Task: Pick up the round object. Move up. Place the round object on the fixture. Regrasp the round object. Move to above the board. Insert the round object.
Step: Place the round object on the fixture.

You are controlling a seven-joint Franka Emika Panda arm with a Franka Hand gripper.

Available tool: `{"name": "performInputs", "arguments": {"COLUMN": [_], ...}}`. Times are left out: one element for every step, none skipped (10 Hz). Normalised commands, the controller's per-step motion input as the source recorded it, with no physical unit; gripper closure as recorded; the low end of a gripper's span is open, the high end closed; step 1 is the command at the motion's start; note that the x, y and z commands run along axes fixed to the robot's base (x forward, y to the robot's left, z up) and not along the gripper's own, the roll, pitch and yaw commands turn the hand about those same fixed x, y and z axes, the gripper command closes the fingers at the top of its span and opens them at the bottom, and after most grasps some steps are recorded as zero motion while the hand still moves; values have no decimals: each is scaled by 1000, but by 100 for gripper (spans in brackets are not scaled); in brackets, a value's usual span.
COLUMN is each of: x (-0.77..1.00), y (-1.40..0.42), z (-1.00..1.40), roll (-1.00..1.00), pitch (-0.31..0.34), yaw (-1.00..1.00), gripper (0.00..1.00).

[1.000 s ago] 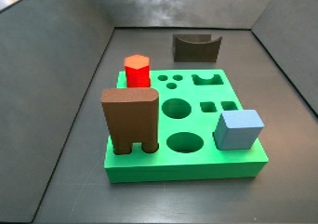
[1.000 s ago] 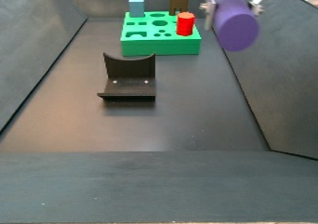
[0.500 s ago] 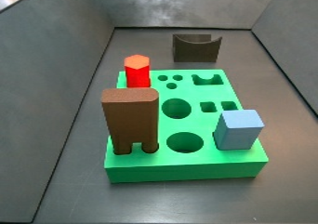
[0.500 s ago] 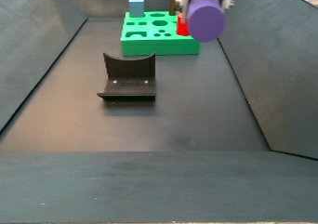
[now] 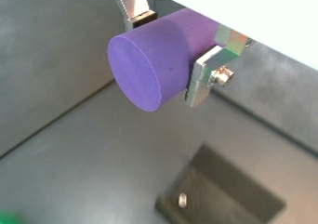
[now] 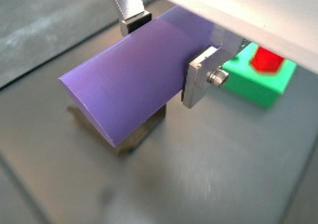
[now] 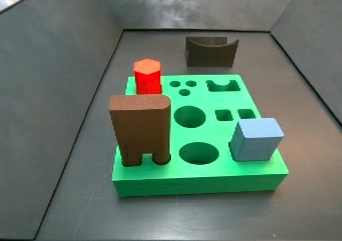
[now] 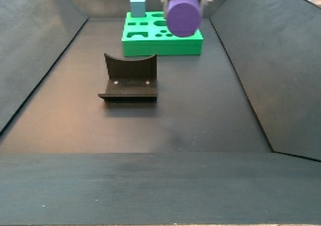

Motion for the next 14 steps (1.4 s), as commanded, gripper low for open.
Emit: {"name": "performInputs", "arguments": {"x": [1000,1000,1000,1000,1000,1000,984,886,793,667,575,516,399,312], "y": [-257,-220,-180,-126,-84,-48,-11,13,27,37,41,43,46,48], "z": [-18,-14,-13,-12,-16,-19,-19,-22,-22,-21,-22,-18,-17,-17], "roll": [-1000,-1000,-1000,-1000,-1000,-1000,-1000,-1000,-1000,-953,-792,-683,-457,-288], "pitch": [-11,3,22,46,59,72,91,104,116,129,118,107,88,74], "yaw": [105,95,87,72,59,43,21,0,-24,-57,-75,-88,-102,-109], "gripper": [100,100,100,100,100,100,100,100,100,100,100,100,100,100]}}
